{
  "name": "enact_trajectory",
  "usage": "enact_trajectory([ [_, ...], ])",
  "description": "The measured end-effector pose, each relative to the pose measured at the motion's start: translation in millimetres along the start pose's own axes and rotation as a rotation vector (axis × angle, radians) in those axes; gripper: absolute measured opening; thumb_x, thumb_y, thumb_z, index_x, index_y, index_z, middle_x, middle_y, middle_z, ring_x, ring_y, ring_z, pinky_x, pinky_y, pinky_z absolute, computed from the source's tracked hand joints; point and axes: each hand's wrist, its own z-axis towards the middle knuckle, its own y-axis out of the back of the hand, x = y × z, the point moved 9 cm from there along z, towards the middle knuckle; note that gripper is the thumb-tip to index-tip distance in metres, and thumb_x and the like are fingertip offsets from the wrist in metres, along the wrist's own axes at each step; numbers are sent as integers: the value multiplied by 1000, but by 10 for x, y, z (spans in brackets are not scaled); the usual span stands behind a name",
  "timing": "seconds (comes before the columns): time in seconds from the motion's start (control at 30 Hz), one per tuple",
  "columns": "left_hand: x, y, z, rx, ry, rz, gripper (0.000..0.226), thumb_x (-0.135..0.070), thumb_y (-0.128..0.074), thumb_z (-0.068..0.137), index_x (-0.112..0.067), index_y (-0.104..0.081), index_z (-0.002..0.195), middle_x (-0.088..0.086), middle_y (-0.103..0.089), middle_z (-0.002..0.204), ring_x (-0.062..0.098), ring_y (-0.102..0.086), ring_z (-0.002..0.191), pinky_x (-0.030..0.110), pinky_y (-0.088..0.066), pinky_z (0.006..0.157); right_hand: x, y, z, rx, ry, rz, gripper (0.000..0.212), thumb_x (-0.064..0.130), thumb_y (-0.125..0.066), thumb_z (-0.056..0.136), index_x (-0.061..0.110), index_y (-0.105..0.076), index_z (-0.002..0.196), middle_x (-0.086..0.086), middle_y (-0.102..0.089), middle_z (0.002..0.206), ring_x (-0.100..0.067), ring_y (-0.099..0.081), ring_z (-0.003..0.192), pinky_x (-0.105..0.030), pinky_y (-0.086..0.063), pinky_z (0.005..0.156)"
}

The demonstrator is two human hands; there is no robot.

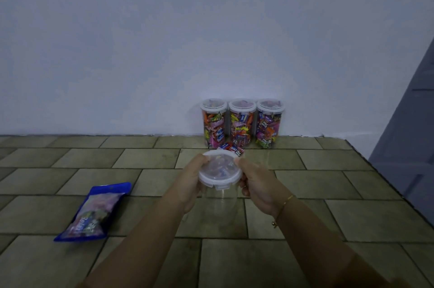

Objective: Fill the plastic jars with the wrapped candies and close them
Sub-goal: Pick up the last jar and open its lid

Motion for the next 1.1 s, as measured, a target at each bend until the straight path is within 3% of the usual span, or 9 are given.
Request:
enact_trajectory([
  [0.13, -13, 9, -37, -39, -13, 4, 25, -20, -41, 96, -10, -64, 97, 10, -68, 93, 22, -61, 86, 35, -45, 81, 97, 22, -24, -34, 27, -32, 26, 22, -49, 94, 18, -53, 68, 4, -42, 60, -9, -33, 56, -23, -26, 52],
  [0.27, -79, 61, -103, -197, -93, 123, 22, -20, -43, 96, -8, -58, 106, 8, -61, 97, 15, -57, 79, 22, -48, 59, 82, 137, -173, -184, 98, -245, 49, 59, -50, 86, 16, -49, 60, 2, -43, 60, -12, -38, 59, -28, -33, 62],
  [0.37, -116, 106, -181, -311, -149, 155, 25, -19, -47, 94, -6, -51, 115, 0, -55, 91, 9, -53, 76, 20, -44, 54, -44, 27, -281, -123, 109, -291, 78, 77, -53, 68, -1, -59, 75, -3, -48, 69, -14, -44, 64, -29, -37, 64],
  [0.4, -104, 98, -187, -306, -136, 147, 25, -19, -47, 94, -7, -51, 116, -1, -55, 91, 9, -53, 76, 22, -42, 56, -83, -2, -291, -104, 109, -285, 79, 75, -54, 67, -2, -62, 81, -3, -51, 71, -12, -47, 65, -28, -39, 64],
  [0.53, -56, 102, -220, -190, 82, 100, 13, -13, -52, 88, -11, -61, 97, 3, -60, 85, 14, -52, 76, 29, -38, 66, -90, 35, -271, -94, 53, -86, 34, 42, -59, 86, 14, -60, 67, 1, -54, 66, -8, -45, 57, -15, -35, 46],
  [0.63, -59, 130, -245, -54, 227, 0, 12, -2, -55, 77, -10, -62, 82, 4, -60, 74, 16, -48, 71, 30, -33, 65, -138, 2, -223, -3, -58, 27, 24, 35, -59, 87, 16, -57, 72, 3, -50, 62, -9, -42, 54, -19, -26, 43],
  [0.73, -33, 100, -277, 43, 323, -81, 19, 0, -56, 65, -9, -62, 81, 4, -62, 70, 16, -47, 67, 27, -31, 61, -175, -76, -202, 64, -132, 107, 22, 31, -57, 88, 17, -53, 71, 5, -44, 58, -8, -39, 51, -21, -22, 43],
  [0.97, -19, 77, -279, 92, 316, -100, 20, 2, -55, 80, -10, -65, 69, 2, -64, 62, 10, -57, 46, 23, -40, 49, -157, -139, -136, 133, -187, 200, 25, 24, -52, 90, 17, -50, 67, 5, -38, 56, -9, -36, 51, -22, -22, 44],
  [1.1, -30, 62, -312, 135, 299, -42, 19, -8, -66, 63, -5, -68, 82, 3, -68, 69, 13, -58, 63, 26, -44, 55, -70, -75, -41, 46, -119, 220, 28, 12, -54, 87, 16, -45, 61, 4, -37, 54, -9, -34, 49, -21, -22, 41],
])
